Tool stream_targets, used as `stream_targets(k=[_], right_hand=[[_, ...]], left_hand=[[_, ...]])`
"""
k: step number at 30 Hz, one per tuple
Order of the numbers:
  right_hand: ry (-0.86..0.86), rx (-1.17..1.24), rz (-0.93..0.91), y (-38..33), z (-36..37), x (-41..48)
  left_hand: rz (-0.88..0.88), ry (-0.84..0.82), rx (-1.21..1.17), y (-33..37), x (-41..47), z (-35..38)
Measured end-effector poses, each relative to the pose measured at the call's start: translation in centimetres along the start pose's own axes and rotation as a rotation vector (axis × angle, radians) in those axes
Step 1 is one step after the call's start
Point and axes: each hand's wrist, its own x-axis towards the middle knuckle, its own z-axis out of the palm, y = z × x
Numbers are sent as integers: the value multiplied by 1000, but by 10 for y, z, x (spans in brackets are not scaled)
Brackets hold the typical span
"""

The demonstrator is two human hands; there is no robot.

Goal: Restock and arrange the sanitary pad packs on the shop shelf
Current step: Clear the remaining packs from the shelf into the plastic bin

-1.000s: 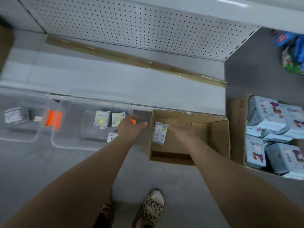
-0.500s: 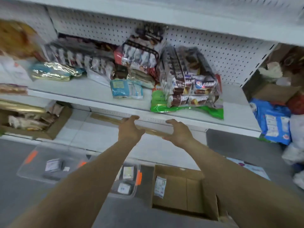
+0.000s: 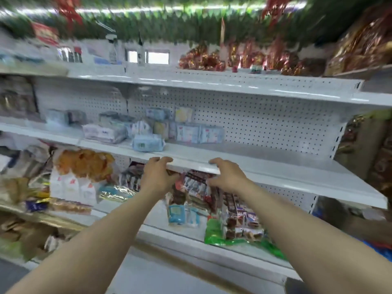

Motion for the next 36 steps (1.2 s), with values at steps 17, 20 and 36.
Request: stream_targets(k=[17, 20, 36], right_hand=[[124, 152, 52, -31, -19, 119], [144, 142, 108, -24, -16, 151], [185, -37, 374, 45, -25, 332]], left_hand=[[-64, -43, -117, -16, 124, -31], [-29, -93, -169, -16, 165, -20], [92, -342, -13, -3, 365, 70]])
